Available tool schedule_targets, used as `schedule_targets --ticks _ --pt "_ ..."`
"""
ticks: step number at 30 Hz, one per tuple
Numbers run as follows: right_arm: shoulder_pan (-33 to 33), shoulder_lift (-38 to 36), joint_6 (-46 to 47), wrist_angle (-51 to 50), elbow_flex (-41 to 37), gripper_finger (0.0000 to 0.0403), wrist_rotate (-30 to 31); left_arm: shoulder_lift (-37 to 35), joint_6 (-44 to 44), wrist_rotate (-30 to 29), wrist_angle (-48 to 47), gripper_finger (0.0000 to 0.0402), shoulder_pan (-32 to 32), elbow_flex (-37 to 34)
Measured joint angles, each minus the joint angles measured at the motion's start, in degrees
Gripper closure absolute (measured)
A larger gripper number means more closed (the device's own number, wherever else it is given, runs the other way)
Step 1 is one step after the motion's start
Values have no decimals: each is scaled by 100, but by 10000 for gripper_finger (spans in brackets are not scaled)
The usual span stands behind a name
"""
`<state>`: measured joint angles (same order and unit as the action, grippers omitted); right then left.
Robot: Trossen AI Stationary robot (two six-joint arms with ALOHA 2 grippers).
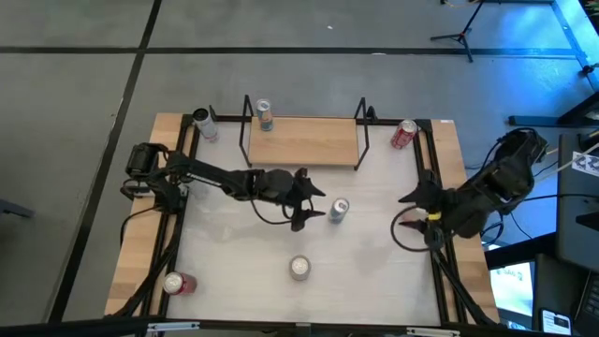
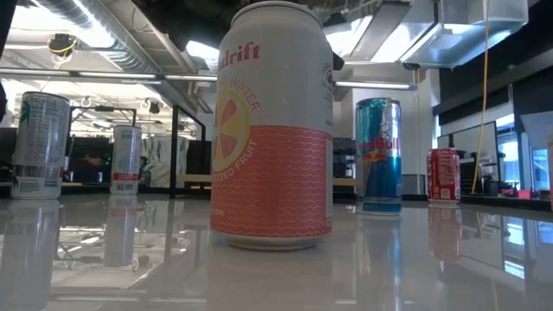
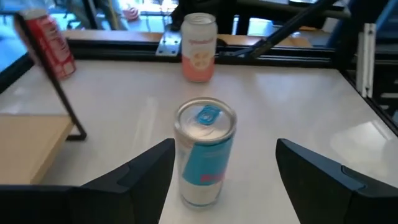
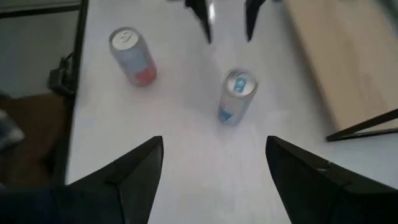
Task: Place canned beverage on shelf
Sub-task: Put the blue soda can aligned with the other blue soda can on the shelf
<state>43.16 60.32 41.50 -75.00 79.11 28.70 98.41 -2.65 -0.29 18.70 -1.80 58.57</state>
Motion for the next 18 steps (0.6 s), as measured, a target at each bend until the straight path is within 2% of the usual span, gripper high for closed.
schedule_targets --ticks 3,8,13,18 --pt "1 156 -69 -11 -4 123 654 0 323 -1 4 131 29 0" --pt "-4 253 -438 51 -329 123 1704 0 208 -88 96 118 202 0" --pt "-4 178 -412 122 -1039 123 2489 0 -3 117 271 77 398 0" --pt "-5 -78 -203 898 -2113 123 3252 0 20 129 571 54 393 0"
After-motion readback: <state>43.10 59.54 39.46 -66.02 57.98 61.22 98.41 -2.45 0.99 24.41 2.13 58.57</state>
